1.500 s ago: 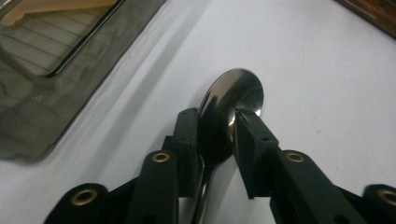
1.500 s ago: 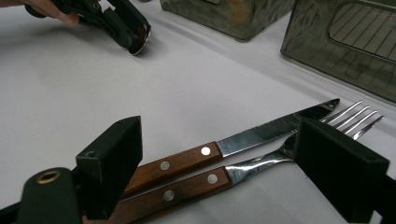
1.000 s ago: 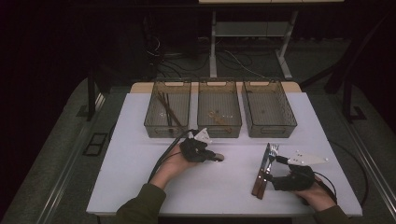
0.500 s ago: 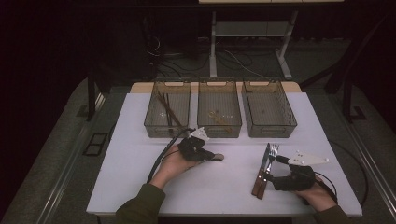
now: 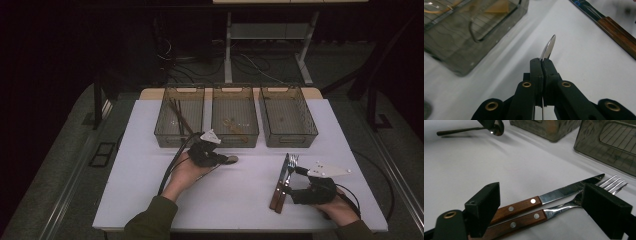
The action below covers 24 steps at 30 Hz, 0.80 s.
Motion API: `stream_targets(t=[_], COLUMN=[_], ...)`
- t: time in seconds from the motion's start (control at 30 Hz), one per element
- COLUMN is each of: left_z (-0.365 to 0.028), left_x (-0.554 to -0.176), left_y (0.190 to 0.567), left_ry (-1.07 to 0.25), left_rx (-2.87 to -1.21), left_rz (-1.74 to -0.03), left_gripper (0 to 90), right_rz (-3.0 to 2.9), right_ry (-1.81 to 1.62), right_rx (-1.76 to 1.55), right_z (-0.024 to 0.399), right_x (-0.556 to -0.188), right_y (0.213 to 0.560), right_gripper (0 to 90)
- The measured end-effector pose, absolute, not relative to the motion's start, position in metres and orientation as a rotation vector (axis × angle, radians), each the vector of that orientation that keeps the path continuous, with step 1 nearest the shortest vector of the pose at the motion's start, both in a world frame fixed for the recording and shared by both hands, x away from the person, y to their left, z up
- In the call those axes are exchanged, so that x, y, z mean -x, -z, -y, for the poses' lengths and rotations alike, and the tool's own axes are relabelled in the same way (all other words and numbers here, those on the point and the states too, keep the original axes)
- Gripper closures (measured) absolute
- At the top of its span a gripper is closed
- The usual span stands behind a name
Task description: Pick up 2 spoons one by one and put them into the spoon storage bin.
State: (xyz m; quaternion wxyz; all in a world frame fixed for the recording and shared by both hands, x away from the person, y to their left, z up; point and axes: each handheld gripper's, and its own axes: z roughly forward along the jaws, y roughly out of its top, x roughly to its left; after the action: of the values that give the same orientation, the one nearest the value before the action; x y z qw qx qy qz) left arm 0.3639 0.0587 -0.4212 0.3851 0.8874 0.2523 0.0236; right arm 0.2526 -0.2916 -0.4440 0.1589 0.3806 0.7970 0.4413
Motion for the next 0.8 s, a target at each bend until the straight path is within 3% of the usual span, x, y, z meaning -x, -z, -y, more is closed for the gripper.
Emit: stream_targets(t=[0.8], left_z=[-0.047], left_x=[-0.396], left_y=[0.362], left_ry=[-0.125], left_rx=[-2.157], left_rz=[-0.622], left_gripper=[89.0], right_rz=[-2.285], right_ry=[-1.28], right_rx=[-1.077], right_z=[0.288], right_x=[-0.252], right_y=[0.444], right_gripper=[15.1])
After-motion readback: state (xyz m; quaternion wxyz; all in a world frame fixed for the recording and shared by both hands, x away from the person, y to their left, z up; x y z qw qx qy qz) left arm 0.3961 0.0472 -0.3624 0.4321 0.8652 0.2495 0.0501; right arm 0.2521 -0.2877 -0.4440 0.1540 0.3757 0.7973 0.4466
